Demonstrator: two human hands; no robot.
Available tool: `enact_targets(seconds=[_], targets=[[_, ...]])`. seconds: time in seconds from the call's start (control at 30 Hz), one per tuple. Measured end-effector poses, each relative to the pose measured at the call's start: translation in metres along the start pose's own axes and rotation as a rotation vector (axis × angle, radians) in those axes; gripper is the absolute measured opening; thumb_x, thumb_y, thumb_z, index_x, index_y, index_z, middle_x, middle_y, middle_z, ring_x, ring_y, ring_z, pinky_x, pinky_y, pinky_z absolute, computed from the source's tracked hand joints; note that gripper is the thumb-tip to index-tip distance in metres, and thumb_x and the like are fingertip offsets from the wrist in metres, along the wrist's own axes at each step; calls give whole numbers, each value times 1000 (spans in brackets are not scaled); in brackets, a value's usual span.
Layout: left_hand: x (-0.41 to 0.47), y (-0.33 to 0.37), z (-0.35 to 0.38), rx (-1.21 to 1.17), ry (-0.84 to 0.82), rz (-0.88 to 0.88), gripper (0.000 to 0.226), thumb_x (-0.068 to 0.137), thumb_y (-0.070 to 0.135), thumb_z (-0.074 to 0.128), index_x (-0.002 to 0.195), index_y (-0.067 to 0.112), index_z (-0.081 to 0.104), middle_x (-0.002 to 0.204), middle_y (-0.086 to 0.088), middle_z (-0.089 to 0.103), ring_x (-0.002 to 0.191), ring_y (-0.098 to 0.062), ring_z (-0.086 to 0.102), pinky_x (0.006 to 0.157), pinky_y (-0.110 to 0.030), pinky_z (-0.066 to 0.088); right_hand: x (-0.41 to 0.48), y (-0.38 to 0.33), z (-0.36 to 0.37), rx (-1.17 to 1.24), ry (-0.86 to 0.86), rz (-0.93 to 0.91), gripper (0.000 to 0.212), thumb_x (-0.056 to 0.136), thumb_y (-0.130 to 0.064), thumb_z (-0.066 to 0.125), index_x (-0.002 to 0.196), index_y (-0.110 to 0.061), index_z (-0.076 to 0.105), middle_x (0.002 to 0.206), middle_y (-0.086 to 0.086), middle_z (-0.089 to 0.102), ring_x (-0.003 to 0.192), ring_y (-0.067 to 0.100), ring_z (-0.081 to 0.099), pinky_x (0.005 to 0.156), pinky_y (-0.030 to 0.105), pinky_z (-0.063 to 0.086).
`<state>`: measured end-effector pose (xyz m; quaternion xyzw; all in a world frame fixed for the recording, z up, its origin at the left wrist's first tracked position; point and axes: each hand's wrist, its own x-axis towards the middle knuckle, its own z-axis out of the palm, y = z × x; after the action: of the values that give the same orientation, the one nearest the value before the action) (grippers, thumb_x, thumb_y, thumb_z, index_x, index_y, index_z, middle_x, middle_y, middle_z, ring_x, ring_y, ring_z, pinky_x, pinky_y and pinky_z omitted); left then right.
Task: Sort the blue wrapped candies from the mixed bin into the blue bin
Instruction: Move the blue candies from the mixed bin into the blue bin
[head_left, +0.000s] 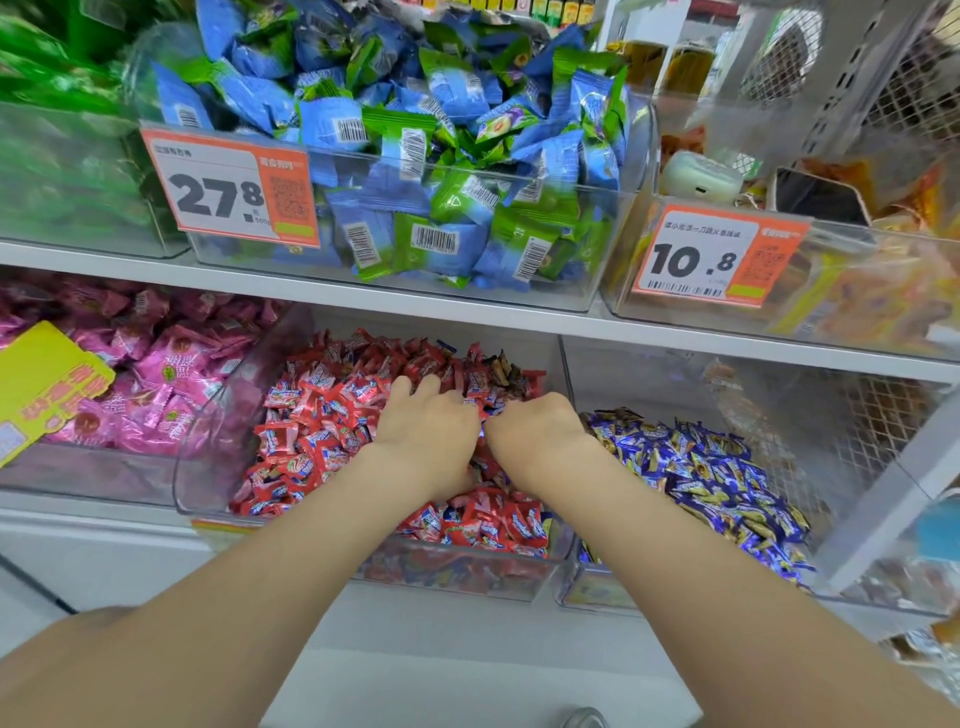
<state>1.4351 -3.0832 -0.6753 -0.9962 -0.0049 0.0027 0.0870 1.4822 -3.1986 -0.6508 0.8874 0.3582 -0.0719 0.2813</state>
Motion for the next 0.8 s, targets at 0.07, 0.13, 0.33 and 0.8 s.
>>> enact_targets(seconds=[0.07,0.13,0.33,0.8], targets=[[-1,-3,0,6,-26,18,34,89,47,71,90,22,48,113,-1,54,119,-29,43,101,-48,32,-2,0,0,-20,-19,-15,19,104,-13,57,121,-19,60,111,1,60,92,23,57,74,35,39],[-2,-9,2,-25,-14,64,27,89,47,69,97,22,61,109,0,48,116,-28,43,96,-46,33,-4,1,0,-19,-40,-30,15,103,-11,58,115,-18,57,95,1,51,80,22,51,72,36,41],[-8,-32,8,-72,2,120,28,100,43,51,110,26,70,116,1,45,99,-20,31,91,-43,36,-14,23,7,235,52,-100,36,97,-15,68,77,-15,38,81,3,39,78,27,55,57,36,43],[1,-14,5,-212,-75,147,40,81,66,76,100,32,69,113,3,42,111,-23,34,92,-42,33,-39,60,28,774,540,69,35,108,-43,43,89,-18,59,78,2,65,73,25,62,71,47,53]])
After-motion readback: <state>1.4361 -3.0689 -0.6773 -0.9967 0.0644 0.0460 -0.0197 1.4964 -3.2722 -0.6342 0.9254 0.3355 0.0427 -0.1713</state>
